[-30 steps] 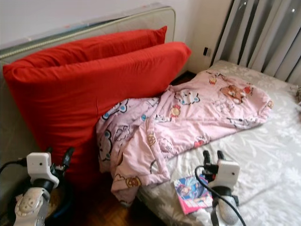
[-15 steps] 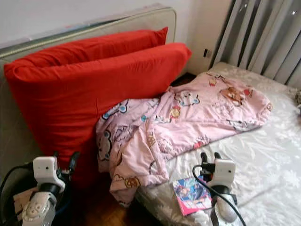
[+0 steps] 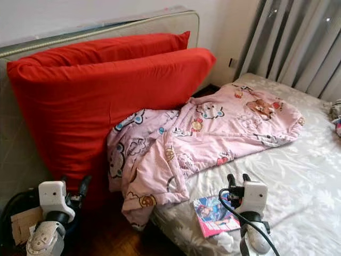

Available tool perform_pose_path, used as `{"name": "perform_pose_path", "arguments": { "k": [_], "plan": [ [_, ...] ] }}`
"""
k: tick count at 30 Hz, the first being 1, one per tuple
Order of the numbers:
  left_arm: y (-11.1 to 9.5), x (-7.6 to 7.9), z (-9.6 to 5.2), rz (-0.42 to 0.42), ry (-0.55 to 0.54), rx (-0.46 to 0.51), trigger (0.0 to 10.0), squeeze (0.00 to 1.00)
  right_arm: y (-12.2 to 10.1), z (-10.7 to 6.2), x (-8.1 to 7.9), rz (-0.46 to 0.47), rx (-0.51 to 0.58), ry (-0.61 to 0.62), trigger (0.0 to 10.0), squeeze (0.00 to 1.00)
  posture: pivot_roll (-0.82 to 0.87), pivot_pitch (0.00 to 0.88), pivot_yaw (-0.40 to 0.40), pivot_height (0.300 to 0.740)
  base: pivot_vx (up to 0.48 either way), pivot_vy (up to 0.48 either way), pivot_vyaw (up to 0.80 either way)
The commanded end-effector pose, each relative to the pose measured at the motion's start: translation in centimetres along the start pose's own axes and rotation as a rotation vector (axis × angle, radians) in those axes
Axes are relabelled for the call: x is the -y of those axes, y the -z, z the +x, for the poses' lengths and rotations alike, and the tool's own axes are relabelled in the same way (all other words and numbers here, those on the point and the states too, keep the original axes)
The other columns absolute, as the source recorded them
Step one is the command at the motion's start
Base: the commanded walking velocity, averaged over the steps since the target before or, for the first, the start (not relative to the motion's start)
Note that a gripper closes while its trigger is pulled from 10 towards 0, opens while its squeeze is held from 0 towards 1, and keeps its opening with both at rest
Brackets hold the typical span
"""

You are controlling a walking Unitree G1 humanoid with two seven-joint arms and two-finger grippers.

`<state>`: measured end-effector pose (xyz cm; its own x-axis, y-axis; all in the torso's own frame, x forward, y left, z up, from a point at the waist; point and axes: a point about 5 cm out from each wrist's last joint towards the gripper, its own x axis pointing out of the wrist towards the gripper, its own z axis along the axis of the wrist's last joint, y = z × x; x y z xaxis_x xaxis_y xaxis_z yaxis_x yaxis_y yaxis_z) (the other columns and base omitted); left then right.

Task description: Clean up the room

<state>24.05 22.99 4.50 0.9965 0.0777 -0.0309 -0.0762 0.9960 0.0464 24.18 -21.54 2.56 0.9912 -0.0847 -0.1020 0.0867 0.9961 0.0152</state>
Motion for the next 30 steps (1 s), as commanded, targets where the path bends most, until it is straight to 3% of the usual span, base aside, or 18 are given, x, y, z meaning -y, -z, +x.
{"name": "perform_pose_path", "arguments": {
  "k": [1,8,14,27,30],
  "plan": [
    [-0.5,0.0,0.1,0.018,0.014,0.01,10.0,0.0,-0.4,0.1,0.1,-0.001,0.007,0.002,10.0,0.0,-0.01,0.0,-0.056,0.671,0.0,0.0,0.0],
    [-0.4,-0.4,-0.2,0.026,0.009,-0.001,10.0,0.0,0.1,0.1,-0.2,-0.009,-0.03,-0.007,10.0,0.0,-0.01,0.0,-0.054,0.671,0.0,0.0,0.0],
    [-0.6,-0.2,0.0,0.024,0.016,-0.001,10.0,0.0,-0.2,0.2,-0.5,0.002,-0.01,-0.022,10.0,0.0,-0.01,0.0,-0.053,0.636,0.0,0.0,0.0],
    [-0.6,0.1,0.0,0.027,0.031,-0.01,10.0,0.0,0.1,0.4,-1.0,-0.004,-0.056,-0.053,10.0,0.0,-0.02,0.0,-0.054,0.636,0.0,0.0,0.0],
    [-0.6,0.2,-0.1,0.026,0.036,-0.011,10.0,0.0,0.0,0.4,-1.4,0.006,-0.043,-0.069,10.0,0.0,-0.01,0.0,-0.054,0.617,0.0,0.0,0.0]
  ]
}}
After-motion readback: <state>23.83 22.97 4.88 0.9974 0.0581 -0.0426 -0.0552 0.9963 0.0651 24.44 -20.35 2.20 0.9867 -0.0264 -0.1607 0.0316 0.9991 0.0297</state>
